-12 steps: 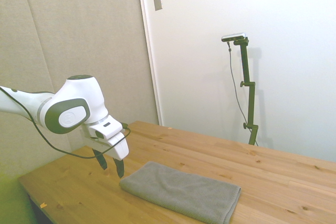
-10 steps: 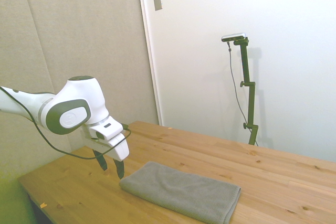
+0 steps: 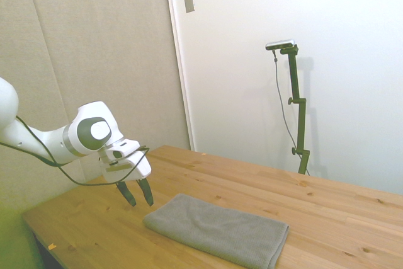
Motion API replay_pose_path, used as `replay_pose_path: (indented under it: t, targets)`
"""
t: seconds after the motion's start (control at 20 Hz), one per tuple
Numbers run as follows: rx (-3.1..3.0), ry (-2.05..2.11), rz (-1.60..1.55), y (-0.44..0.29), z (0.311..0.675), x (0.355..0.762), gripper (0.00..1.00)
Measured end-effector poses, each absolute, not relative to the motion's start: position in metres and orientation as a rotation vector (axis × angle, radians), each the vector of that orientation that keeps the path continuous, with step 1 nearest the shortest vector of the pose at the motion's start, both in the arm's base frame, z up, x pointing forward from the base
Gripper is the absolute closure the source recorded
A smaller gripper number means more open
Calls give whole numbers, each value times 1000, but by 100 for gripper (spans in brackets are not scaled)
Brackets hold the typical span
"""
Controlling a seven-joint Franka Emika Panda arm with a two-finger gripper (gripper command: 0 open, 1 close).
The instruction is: Fold the towel
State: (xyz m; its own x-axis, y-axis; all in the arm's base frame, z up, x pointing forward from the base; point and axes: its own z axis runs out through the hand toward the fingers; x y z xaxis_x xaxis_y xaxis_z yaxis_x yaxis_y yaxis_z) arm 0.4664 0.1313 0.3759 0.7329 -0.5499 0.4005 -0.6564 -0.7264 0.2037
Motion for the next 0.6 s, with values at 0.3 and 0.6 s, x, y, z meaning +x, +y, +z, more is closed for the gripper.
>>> replay_pose_path:
  t: [0.3, 0.6]
  targets:
    - [2424, -850, 518, 168, 358, 458, 0]
    - [2352, -782, 506, 178, 346, 470, 0]
